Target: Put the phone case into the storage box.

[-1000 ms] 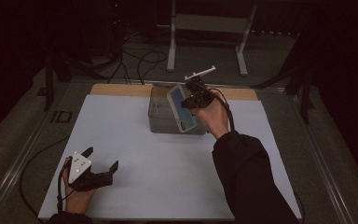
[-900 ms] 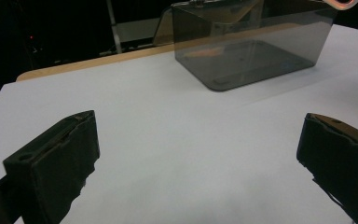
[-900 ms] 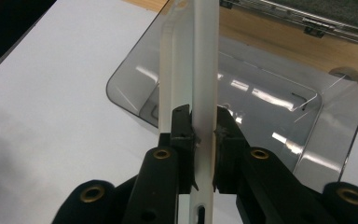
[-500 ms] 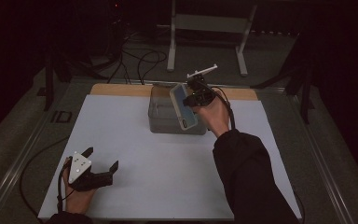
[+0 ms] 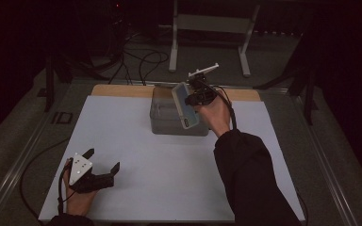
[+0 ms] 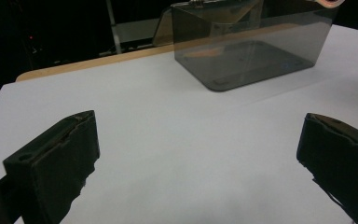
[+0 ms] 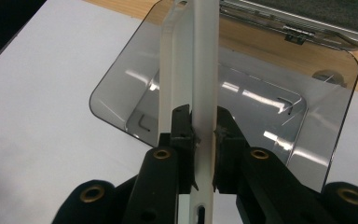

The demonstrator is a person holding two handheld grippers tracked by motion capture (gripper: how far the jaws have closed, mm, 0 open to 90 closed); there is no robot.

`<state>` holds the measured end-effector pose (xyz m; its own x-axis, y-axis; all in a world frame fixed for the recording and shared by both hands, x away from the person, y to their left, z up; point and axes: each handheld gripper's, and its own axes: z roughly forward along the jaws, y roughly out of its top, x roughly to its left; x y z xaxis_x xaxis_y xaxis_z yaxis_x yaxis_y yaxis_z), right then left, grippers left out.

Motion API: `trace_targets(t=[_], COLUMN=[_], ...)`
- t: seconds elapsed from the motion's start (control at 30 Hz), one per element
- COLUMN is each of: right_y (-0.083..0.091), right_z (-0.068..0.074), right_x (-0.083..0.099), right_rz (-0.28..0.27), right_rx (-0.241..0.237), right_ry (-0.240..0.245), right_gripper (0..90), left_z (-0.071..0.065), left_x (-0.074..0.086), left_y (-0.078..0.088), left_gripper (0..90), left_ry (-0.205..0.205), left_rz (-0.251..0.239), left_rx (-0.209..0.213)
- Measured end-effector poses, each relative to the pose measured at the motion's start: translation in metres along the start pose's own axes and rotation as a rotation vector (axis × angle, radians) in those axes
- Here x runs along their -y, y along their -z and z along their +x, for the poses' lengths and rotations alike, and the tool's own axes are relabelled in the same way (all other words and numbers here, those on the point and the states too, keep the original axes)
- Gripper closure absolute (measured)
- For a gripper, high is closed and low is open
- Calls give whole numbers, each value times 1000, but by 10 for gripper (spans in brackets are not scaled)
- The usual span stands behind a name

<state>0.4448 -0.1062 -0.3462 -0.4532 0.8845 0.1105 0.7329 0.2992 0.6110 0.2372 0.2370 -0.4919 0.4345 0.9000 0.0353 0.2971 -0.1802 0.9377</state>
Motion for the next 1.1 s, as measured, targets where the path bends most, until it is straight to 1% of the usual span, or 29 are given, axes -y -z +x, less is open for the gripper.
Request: trace_targets(t=[0.23, 0.47, 0.6, 1.1], right_y=[-1, -1, -3, -6], right_z=[-2, -3, -3, -11], right_x=[-3, -6, -8, -14], right_rz=[-6, -9, -11, -18], right_rx=[13, 16, 31, 56], right_ry=[-15, -22, -24, -62], right_gripper=[818, 818, 818, 818], left_z=[0, 0, 0, 0], left_x=[0, 0, 0, 0], left_y=[0, 0, 0, 0], left_gripper=[1, 1, 1, 1], left_ry=[-2, -5, -4, 0], left_rz=[2, 3, 2, 0], left_rx=[2, 3, 4, 1])
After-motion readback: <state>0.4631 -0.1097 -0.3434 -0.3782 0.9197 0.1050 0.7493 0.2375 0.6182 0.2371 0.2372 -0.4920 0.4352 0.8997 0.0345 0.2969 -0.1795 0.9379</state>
